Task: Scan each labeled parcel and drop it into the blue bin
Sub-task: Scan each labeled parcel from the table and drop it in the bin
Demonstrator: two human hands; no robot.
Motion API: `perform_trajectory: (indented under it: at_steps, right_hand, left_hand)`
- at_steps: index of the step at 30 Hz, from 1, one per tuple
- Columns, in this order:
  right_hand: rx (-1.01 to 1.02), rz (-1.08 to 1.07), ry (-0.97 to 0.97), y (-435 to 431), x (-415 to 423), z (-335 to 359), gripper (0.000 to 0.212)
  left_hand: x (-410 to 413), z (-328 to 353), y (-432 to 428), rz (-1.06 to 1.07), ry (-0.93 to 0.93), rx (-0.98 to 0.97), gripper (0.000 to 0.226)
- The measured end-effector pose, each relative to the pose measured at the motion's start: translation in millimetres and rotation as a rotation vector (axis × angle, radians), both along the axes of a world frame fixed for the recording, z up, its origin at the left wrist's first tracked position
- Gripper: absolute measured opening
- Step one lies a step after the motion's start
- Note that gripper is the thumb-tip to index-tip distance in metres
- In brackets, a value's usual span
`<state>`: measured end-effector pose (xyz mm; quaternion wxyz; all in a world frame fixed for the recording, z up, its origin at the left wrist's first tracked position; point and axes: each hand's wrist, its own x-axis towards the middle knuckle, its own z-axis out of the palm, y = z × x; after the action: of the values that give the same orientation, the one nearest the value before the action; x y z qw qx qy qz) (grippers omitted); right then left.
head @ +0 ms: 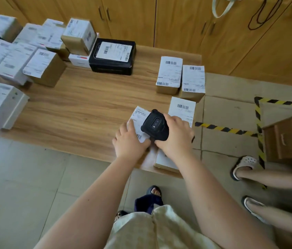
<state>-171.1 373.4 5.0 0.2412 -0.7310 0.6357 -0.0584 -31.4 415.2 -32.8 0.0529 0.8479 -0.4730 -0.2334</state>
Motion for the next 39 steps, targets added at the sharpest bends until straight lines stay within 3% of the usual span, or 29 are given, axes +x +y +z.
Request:
perform_trajectory:
  at_steps: [7,12,16,22,31,39]
  right_hand:
    - [0.029,0.068,-0.049,-17.1,15.8,1.8,0.089]
    - [0.043,0.093,-0.040,-24.6,31.9,4.1,0.091]
    - [0.027,0.047,-0.029,-33.0,42.2,6.7,0.090]
    - [0.025,0.003,0.023,-44.7,79.8,13.1,0.092]
    - [-0.065,0.098,0.118,-50.2,179.8,35.9,0.088]
    - [-0.180,0.164,0.264,-50.8,226.8,43.3,0.088]
  left_hand:
    - [28.6,-8.5,1.3,0.108,-0.004,0.011,0.118]
    - [36.8,-12.2,-9.3,0.112,0.011,-0.055,0.113]
    - [58.7,-21.5,-17.8,0.149,0.142,-0.125,0.115]
    - [113.5,-21.7,-41.1,0.158,0.313,-0.196,0.093]
    - [238.2,9.1,-74.8,-0.256,0.011,-0.509,0.095]
    - [296.0,14.6,-88.3,-0.403,-0.056,-0.560,0.096]
